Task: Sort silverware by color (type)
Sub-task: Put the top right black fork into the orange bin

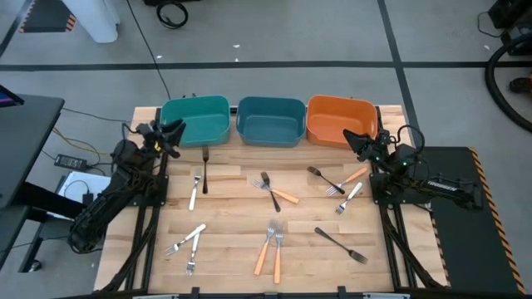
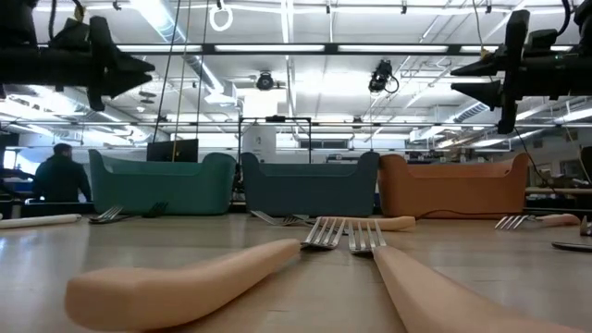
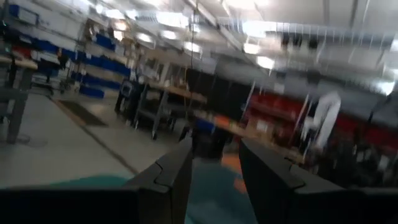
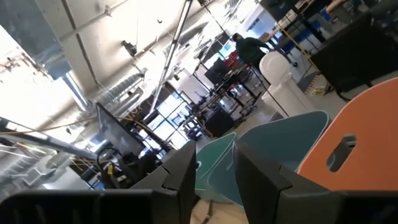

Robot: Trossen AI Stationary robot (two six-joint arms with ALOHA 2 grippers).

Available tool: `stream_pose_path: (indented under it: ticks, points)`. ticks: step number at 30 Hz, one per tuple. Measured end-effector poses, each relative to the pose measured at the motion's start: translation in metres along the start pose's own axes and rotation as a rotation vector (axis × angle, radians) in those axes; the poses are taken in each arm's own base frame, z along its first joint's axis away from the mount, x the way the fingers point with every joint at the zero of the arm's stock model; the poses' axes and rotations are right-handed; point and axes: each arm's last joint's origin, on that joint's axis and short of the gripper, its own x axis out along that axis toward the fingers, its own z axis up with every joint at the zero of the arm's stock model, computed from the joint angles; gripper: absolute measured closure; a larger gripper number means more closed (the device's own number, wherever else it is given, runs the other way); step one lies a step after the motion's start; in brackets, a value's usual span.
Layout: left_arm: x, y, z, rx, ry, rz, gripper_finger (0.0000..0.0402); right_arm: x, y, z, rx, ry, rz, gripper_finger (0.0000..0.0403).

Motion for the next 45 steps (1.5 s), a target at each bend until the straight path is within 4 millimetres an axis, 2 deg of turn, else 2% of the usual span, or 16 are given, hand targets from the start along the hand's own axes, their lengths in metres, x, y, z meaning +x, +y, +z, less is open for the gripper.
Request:
stream_pose_path:
  ticks: [5, 10, 14, 19, 25, 31, 34, 39, 45]
  points:
    - [0.0, 0.0, 0.003, -0.037, -0.034, 0.018, 0.026, 0.0, 0.0, 0.0, -0.046, -0.006, -0.007, 0.0288]
    - [0.0, 0.0, 0.001, -0.16, -0.011, -0.001, 0.026, 0.0, -0.001, 0.001, -0.051, -0.018, -0.022, 0.0288]
    - [0.0, 0.0, 0.001, -0.101, -0.015, 0.007, 0.026, 0.0, -0.001, 0.0, -0.052, -0.016, -0.02, 0.0288]
    - [0.0, 0.0, 0.0, -0.158, -0.004, 0.013, 0.026, 0.0, -0.001, -0.001, -0.062, -0.005, -0.028, 0.0288]
    - [0.0, 0.002, -0.001, -0.058, -0.008, 0.052, 0.026, 0.0, -0.002, -0.001, -0.103, -0.003, -0.042, 0.0288]
    - [0.0, 0.003, 0.001, -0.352, -0.051, 0.106, 0.026, -0.001, 0.007, 0.01, -0.074, -0.127, 0.031, 0.0288]
    - [0.0, -0.005, 0.016, -0.357, -0.065, 0.035, 0.026, -0.003, 0.017, 0.02, -0.101, -0.187, 0.142, 0.0288]
    - [0.001, -0.023, 0.058, -0.236, -0.107, -0.001, 0.026, -0.006, 0.041, 0.047, -0.201, -0.257, 0.23, 0.0288]
    - [0.012, -0.039, 0.099, -0.123, 0.079, 0.081, 0.026, -0.001, 0.068, 0.076, -0.287, -0.26, 0.191, 0.0288]
